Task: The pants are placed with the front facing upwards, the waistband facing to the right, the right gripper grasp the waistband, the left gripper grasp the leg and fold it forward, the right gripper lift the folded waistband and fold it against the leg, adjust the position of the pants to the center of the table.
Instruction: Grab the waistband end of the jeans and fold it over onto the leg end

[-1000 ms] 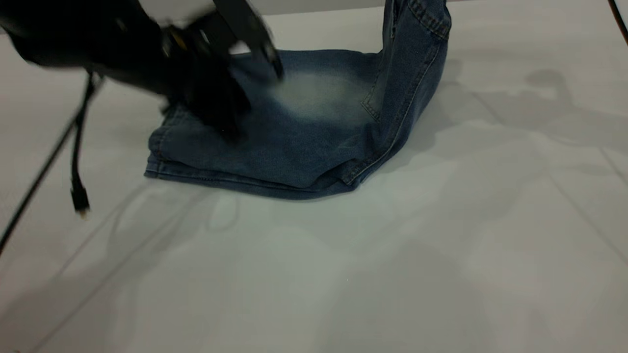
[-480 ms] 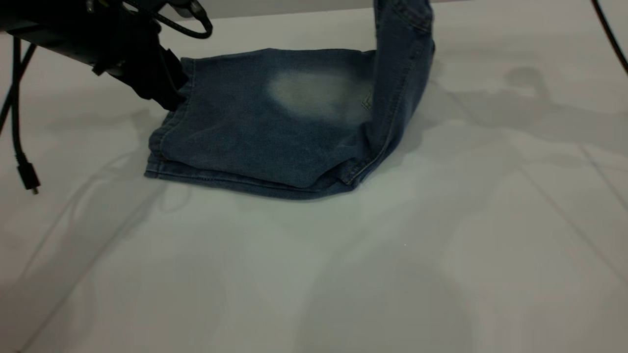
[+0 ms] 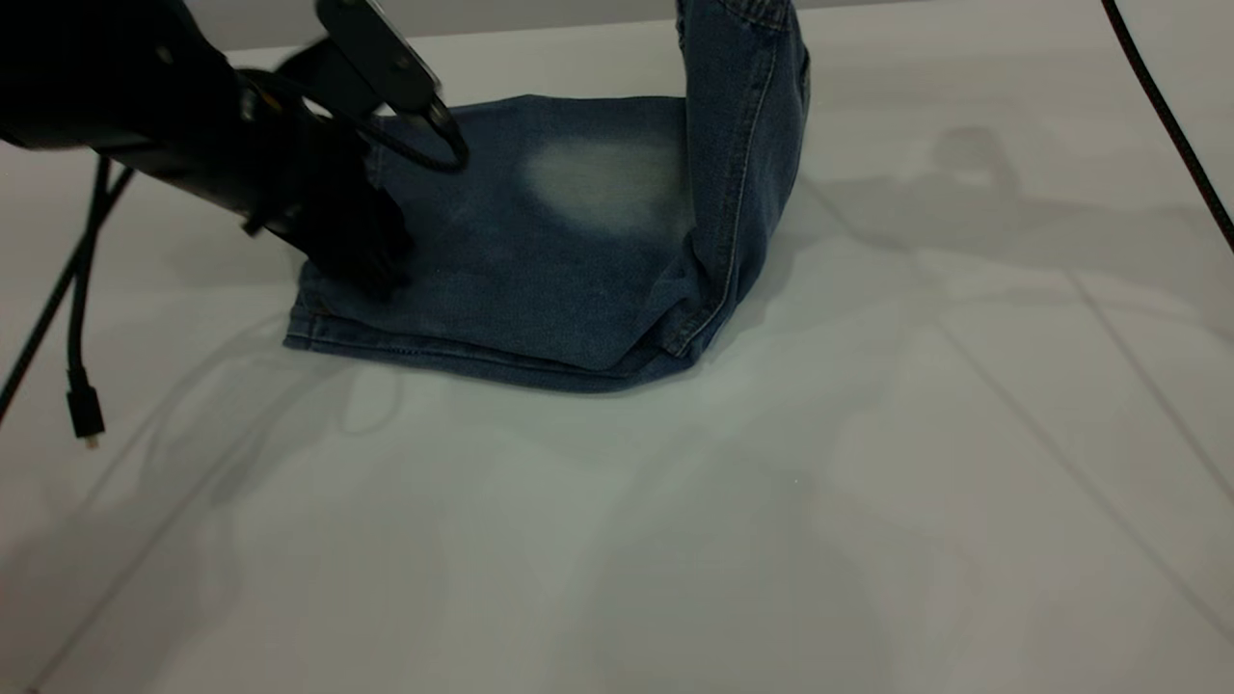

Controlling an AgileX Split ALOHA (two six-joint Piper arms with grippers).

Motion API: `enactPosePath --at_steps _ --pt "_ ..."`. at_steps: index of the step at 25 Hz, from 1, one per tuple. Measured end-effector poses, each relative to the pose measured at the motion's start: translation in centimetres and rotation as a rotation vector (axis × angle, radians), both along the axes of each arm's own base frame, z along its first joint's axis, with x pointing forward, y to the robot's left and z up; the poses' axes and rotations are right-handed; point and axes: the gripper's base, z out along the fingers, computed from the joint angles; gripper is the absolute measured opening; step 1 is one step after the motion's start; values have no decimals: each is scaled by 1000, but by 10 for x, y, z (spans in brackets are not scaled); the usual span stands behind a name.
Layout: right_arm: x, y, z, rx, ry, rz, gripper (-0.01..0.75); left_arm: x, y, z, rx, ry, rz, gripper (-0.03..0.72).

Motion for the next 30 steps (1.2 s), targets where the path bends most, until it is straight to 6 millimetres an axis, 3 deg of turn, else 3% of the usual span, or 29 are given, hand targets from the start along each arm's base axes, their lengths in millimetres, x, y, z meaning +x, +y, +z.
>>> enactPosePath --at_steps 9,17,24,30 --pt "1 7 3 0 -8 16 50 -16 -43 -7 1 -21 -116 323" --pt "4 9 9 5 -31 20 50 -15 -43 3 -7 -32 -116 323" --pt "2 17 9 4 -31 40 50 -5 -46 61 -61 -221 -117 323" --pt "-7 47 8 -3 -47 111 50 -2 -32 147 -100 -503 -83 323"
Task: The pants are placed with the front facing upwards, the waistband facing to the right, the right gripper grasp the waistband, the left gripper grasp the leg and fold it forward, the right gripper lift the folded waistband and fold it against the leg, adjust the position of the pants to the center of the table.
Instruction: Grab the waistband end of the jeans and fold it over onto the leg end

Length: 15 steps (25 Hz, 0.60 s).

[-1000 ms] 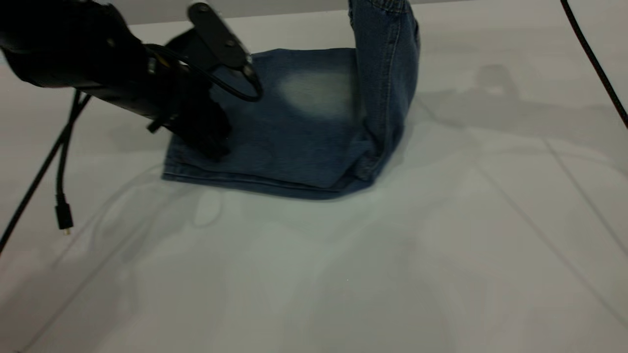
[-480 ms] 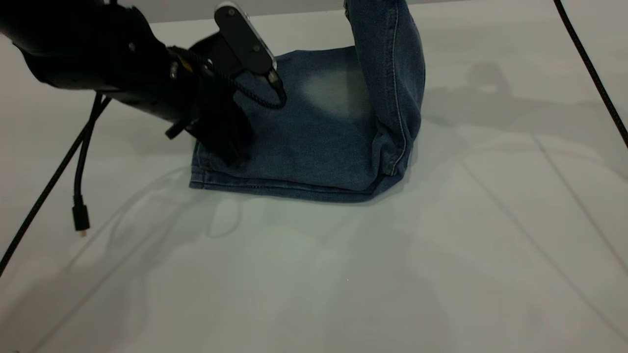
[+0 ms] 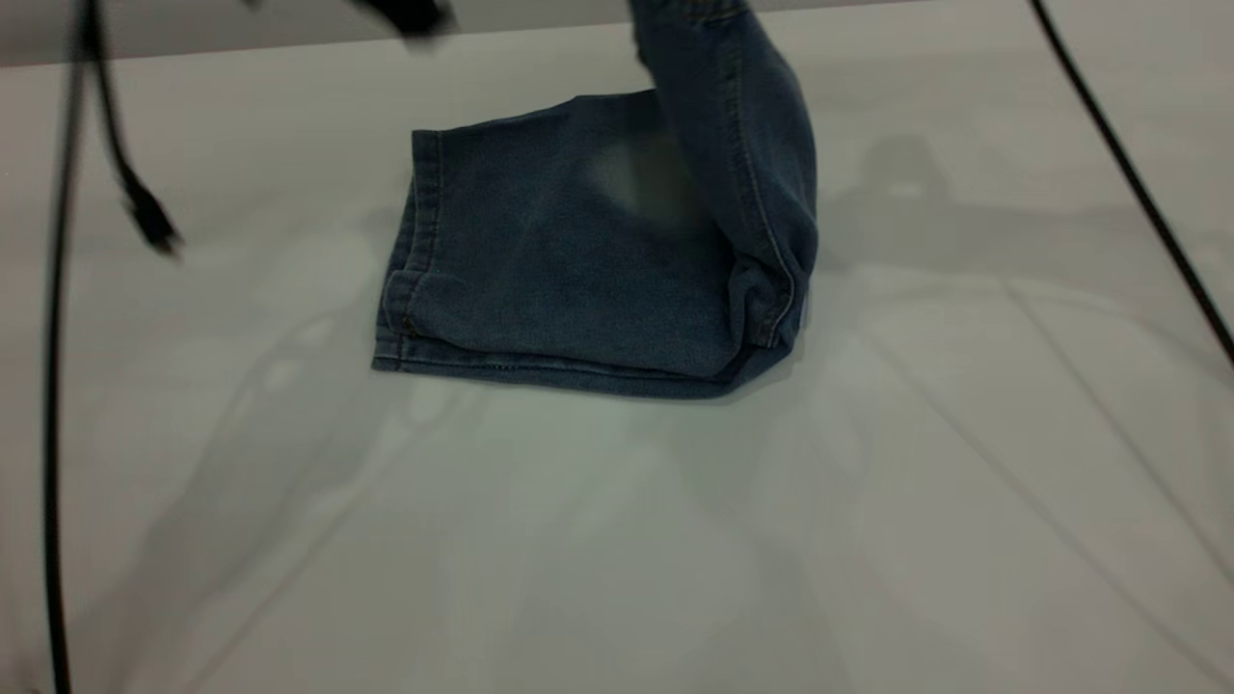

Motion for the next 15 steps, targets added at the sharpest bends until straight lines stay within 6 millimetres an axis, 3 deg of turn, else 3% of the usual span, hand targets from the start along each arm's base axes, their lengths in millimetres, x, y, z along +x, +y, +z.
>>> enactPosePath --at_steps 3,7,11,15 --pt "-3 18 -4 -45 5 0 50 -5 18 49 -61 -139 76 323" --pt "-11 47 -10 -102 -11 24 50 -26 32 107 -130 -271 113 323" --pt "-22 80 -20 -192 -35 40 50 -51 42 153 -162 -401 104 323" --pt "-33 108 -25 -279 -103 50 50 -72 52 185 -209 -512 115 323"
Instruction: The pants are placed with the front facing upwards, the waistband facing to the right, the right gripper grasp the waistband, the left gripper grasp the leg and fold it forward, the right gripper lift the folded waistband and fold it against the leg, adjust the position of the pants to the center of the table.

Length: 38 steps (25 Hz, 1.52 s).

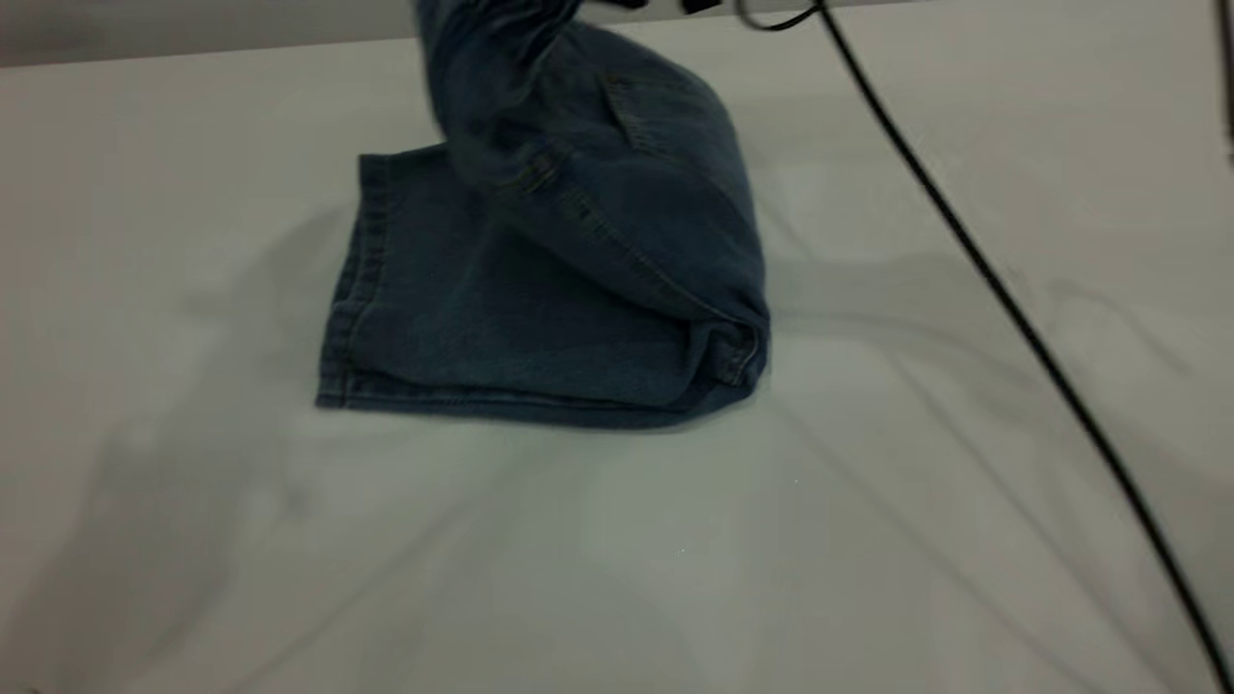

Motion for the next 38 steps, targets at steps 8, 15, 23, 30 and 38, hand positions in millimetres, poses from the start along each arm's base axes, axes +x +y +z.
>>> enactPosePath --at_steps 8,15,23,30,38 --pt "-10 27 -11 -179 -89 -61 52 -11 5 17 -10 -76 8 323" --pt "-14 32 -27 -174 -51 -18 64 -12 6 23 -2 -129 21 288" --pt "-25 38 -41 -82 29 97 252 -13 6 24 10 -133 25 279" --pt "-26 40 -37 -53 43 112 487 -13 6 24 12 -135 24 279" --pt "-42 61 -15 -121 109 26 489 -23 10 35 0 -172 25 279"
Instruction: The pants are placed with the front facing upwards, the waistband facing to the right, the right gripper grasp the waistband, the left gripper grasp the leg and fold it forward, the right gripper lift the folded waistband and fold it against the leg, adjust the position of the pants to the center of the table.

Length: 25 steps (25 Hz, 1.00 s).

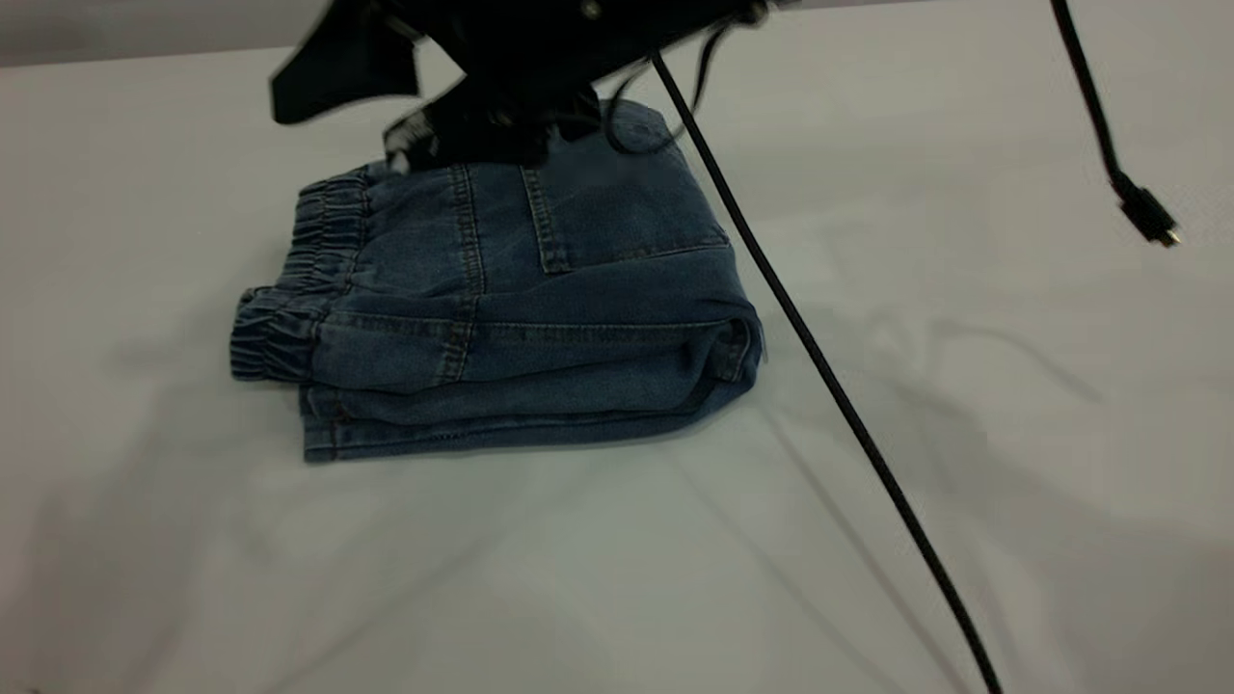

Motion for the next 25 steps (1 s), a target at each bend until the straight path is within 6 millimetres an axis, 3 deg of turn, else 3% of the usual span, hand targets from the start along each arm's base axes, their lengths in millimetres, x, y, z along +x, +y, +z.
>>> enactPosePath --at_steps 6,9,13,18,25 --pt "-22 15 6 -201 -47 -19 486 -10 4 10 -21 -29 0 279" --pt "-40 25 2 -291 -58 56 484 -14 6 14 -26 -42 -1 279" --pt "-54 36 11 -387 -81 145 482 -21 9 20 -38 -61 -2 279" --pt "-43 37 29 -539 -103 153 482 -28 12 26 -68 -80 -11 279" --pt "-8 43 24 -736 -39 1 482 -34 14 30 -123 -85 -35 279"
